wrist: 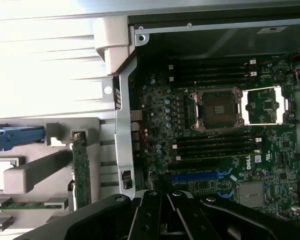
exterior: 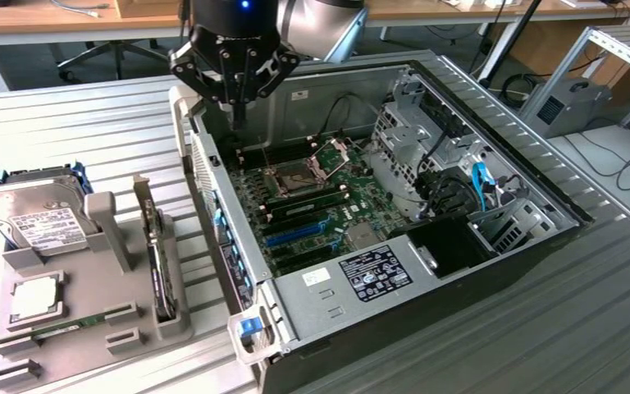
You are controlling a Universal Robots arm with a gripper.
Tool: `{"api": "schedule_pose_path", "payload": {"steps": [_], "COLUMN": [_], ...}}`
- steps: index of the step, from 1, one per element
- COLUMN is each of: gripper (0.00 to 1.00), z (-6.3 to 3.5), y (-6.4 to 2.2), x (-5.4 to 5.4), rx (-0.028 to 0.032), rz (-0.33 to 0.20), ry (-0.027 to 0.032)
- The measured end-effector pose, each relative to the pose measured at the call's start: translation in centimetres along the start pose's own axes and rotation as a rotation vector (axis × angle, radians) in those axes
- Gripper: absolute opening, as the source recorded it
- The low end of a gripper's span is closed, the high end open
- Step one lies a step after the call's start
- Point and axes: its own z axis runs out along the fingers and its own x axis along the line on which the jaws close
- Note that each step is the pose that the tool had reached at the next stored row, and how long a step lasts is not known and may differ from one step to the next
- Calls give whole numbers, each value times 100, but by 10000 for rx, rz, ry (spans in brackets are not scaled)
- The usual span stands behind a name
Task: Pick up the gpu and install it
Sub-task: 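Reach for the gpu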
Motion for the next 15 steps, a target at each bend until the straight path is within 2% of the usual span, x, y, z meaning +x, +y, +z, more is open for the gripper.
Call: {"api": "schedule_pose_path", "payload": {"steps": [15], "gripper": [11], "z": [-3], "y": [-8], "x": [104], "rx": [-1], "rz": [0], "ry": [0]}}
